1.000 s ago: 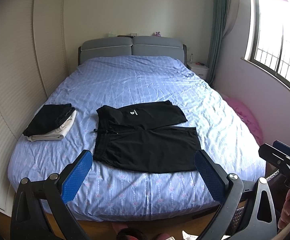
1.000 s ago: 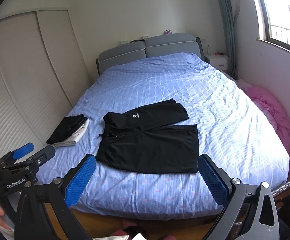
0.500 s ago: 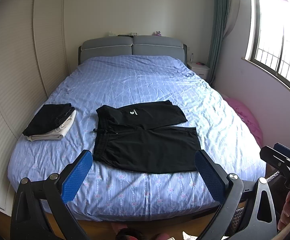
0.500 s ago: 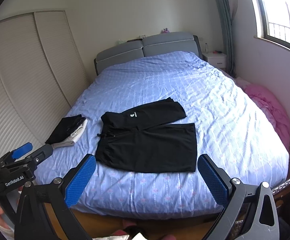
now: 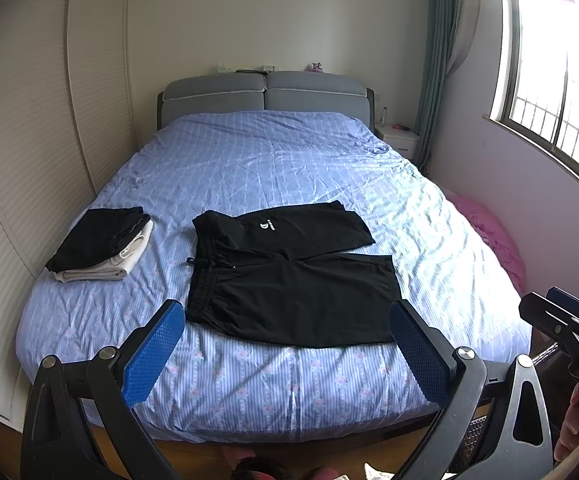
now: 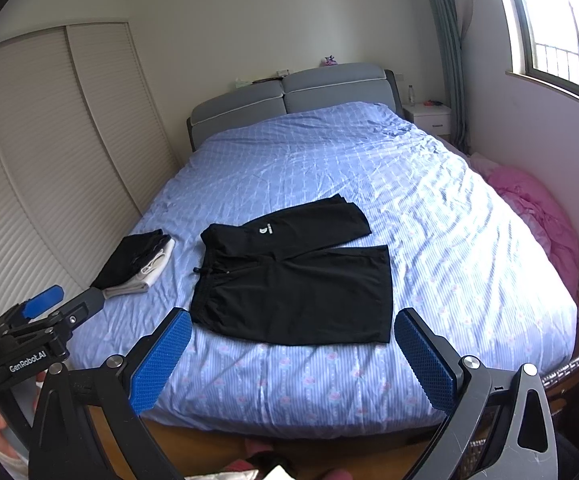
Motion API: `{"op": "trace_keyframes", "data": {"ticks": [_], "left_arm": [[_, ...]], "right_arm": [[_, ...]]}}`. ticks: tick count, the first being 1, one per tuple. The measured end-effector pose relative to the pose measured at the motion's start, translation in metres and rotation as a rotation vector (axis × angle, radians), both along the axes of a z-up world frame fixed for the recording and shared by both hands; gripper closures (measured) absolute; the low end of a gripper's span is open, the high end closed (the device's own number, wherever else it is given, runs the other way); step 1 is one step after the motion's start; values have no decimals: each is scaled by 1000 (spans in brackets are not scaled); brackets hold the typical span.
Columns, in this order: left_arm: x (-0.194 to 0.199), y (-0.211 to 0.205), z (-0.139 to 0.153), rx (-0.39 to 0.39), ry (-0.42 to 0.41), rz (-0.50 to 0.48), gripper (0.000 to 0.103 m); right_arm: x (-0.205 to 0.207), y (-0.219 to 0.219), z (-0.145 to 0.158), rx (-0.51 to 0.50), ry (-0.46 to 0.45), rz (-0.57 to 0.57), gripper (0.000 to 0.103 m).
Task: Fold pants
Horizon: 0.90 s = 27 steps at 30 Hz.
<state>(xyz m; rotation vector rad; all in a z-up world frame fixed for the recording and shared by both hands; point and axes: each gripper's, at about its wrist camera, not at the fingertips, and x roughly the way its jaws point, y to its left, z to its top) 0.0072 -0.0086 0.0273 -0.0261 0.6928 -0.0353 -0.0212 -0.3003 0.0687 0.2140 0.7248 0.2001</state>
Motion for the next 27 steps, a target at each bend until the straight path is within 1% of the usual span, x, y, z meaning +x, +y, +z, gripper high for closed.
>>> {"op": "trace_keyframes", "data": {"ticks": [13, 17, 19, 22, 25, 27], "left_arm": [[5, 4, -3, -1, 14, 11, 0], [11, 10, -9, 9, 33, 30, 0], [15, 16, -15, 16, 46, 50, 0], [24, 32, -32, 38, 86, 101, 0], [37, 50, -54, 49, 143, 138, 0], [48, 64, -70, 41, 188, 153, 0]], "right_arm": [[3, 1, -2, 4, 7, -2, 0], [11, 6, -9, -1, 32, -9, 0], [18, 9, -17, -6, 50, -19, 0], [33, 15, -35, -22, 82, -34, 0], [51, 23, -61, -22, 132, -41, 0], [67, 29, -82, -15, 190, -49, 0]]}}
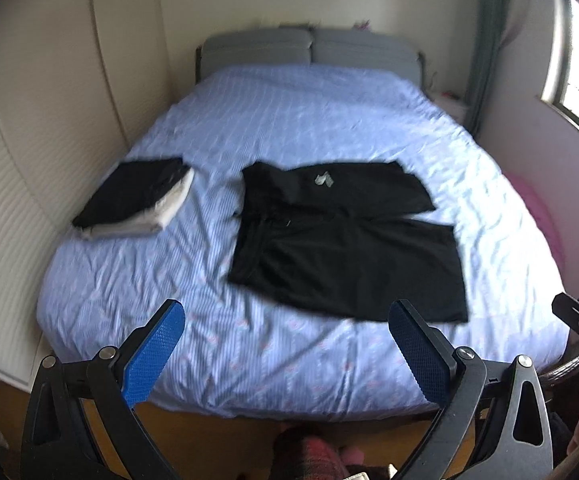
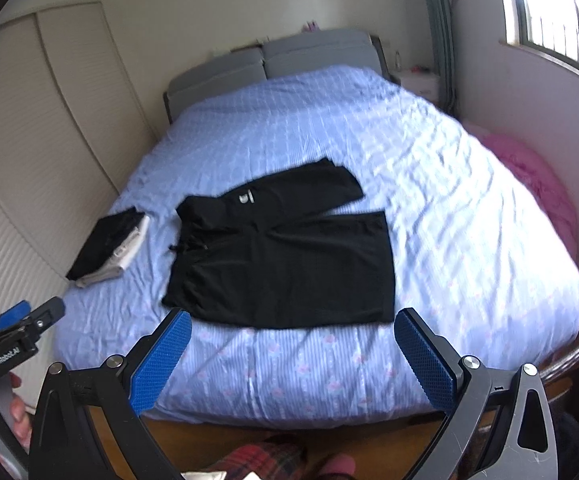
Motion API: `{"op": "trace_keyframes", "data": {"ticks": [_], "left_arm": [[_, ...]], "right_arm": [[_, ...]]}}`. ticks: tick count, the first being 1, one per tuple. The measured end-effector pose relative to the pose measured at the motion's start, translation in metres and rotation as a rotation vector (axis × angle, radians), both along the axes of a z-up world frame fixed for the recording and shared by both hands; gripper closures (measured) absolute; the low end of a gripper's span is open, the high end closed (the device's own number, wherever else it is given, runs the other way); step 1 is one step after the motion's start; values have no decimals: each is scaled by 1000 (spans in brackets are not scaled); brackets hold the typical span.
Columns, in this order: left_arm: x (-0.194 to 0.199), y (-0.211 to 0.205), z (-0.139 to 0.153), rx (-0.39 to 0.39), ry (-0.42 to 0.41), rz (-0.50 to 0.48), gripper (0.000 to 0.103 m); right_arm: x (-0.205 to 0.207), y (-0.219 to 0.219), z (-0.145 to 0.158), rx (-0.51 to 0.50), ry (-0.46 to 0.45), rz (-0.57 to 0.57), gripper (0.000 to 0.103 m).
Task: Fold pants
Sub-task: 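Lower both grippers toward the waistband of the black pants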
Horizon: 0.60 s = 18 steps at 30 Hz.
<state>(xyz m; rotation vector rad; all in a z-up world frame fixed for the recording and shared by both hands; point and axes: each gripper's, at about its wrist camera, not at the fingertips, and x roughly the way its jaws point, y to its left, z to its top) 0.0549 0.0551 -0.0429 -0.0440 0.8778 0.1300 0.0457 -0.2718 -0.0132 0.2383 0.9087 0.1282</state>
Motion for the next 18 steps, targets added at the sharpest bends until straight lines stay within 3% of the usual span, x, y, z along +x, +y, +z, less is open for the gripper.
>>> {"op": "trace_keyframes", "data": {"ticks": [7, 18], "left_arm": [[61, 44, -59, -50, 112, 65, 0], [154, 81, -168, -127, 327, 19, 0]], "right_arm": [[56, 24, -64, 40, 177, -44, 1], [117, 54, -149, 21, 363, -141, 1]]}}
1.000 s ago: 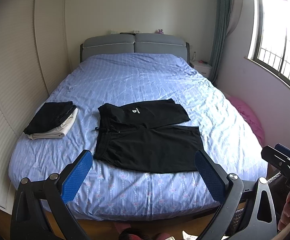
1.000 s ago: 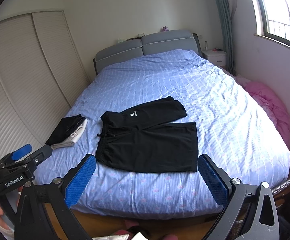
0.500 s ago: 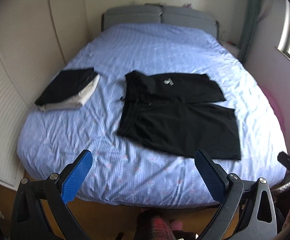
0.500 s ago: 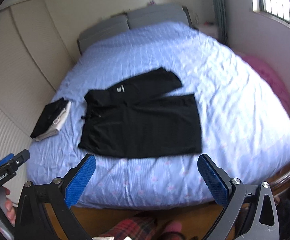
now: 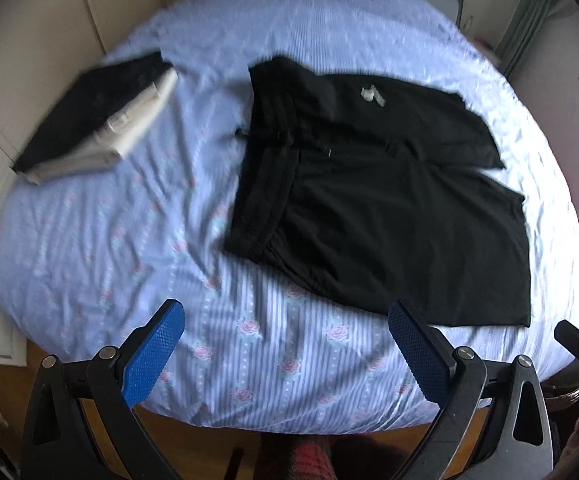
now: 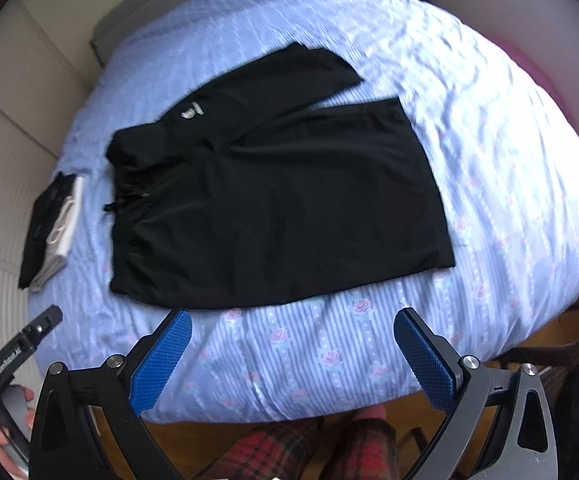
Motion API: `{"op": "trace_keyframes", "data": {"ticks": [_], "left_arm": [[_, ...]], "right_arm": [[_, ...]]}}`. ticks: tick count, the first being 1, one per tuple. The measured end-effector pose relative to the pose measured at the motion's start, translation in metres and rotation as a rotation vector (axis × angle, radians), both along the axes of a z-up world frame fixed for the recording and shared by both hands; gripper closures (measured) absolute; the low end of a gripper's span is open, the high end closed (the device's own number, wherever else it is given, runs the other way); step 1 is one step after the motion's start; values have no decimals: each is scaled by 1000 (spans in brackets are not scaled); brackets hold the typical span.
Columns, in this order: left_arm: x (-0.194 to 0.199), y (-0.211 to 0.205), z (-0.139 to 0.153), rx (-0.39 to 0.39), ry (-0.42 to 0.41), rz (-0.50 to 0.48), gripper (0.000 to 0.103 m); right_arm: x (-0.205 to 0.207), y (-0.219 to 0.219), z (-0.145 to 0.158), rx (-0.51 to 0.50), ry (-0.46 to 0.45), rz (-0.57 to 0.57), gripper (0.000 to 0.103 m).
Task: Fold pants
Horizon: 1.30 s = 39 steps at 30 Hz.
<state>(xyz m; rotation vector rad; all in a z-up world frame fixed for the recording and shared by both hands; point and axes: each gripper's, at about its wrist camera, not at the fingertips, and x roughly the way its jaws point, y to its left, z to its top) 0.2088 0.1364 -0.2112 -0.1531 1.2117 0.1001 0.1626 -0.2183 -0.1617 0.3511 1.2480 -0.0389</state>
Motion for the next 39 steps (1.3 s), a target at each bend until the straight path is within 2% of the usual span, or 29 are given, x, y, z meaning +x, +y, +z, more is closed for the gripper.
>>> {"op": "trace_keyframes", "data": {"ticks": [6, 11, 16, 22, 25, 28, 29, 31, 33, 34, 36, 39], "left_arm": [[25, 6, -53, -15, 98, 7, 0], [39, 7, -91, -49, 149, 41, 0], [49, 16, -127, -161, 173, 111, 1], [57, 11, -156, -228, 177, 98, 4], [65, 7, -161, -218, 162, 90, 4], [72, 4, -157, -251, 140, 105, 7], [75, 3, -155, -259, 134, 110, 11], [81, 2, -151, -281, 127, 109, 35], [89, -3, -147, -263, 133, 91, 60], [92, -5, -144, -248, 129, 79, 67], [98, -4, -138, -247, 127, 69, 89], [99, -5, -109, -251, 83, 71, 91]], "right_arm": [[16, -11, -59, 10, 125, -85, 1], [25, -21, -105, 46, 181, -130, 3], [30, -32, -139, 98, 188, -198, 5], [29, -47, -171, 158, 176, -268, 9], [36, -55, -175, 171, 155, -296, 9], [48, -60, -176, 148, 149, -318, 12], [51, -62, -175, 129, 146, -317, 16], [59, -64, -171, 79, 130, -300, 24], [70, -68, -166, 29, 97, -275, 55], [76, -71, -165, 20, 92, -262, 61], [87, -77, -158, 32, 84, -251, 93], [98, -76, -121, 25, 26, -215, 94]]}}
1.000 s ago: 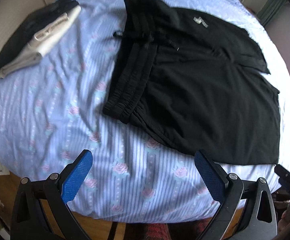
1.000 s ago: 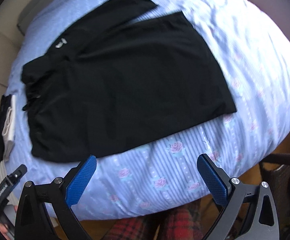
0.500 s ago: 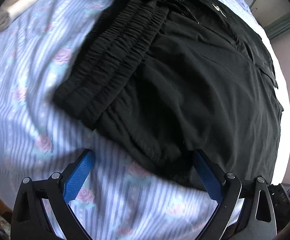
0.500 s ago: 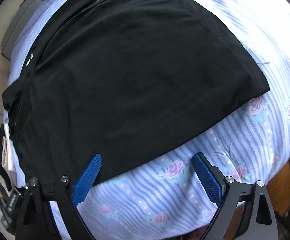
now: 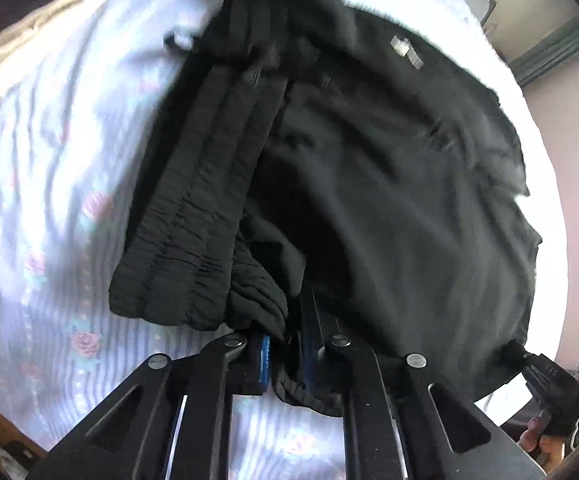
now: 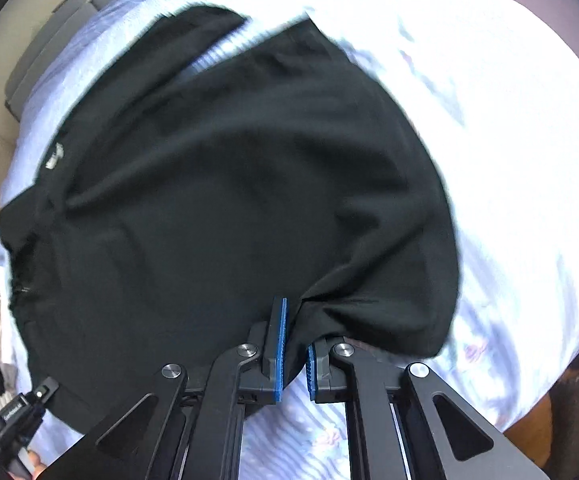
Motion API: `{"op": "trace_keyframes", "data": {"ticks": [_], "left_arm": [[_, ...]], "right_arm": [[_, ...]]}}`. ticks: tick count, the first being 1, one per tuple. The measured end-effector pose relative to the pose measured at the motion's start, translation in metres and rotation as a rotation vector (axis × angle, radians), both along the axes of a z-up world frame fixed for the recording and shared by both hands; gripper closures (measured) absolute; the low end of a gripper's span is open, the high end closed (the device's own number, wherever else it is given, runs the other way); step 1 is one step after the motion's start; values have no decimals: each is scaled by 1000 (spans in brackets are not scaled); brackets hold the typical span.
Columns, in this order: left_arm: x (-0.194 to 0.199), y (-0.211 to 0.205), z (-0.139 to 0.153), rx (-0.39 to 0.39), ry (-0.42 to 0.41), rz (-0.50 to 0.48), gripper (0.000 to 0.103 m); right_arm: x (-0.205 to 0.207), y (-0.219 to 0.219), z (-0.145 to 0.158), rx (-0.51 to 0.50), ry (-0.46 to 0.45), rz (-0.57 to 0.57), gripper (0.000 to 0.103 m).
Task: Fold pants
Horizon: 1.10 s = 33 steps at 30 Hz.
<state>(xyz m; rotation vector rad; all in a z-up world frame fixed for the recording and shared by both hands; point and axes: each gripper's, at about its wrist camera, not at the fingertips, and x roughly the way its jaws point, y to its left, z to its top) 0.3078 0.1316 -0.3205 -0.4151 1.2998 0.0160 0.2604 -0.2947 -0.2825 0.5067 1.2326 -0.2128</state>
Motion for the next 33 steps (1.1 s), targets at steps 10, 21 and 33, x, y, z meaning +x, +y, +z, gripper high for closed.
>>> {"op": "trace_keyframes", "data": {"ticks": [10, 21, 33], "left_arm": [[-20, 9, 113, 84, -171, 7, 94], [-54, 5, 134, 115, -88, 66, 101], [-76, 10, 95, 50, 0, 139, 77]], "right_arm": [[-17, -1, 146, -31, -227, 70, 97], [-16, 3, 180, -11, -200, 152, 97], [-25, 7, 131, 97, -83, 163, 63]]}}
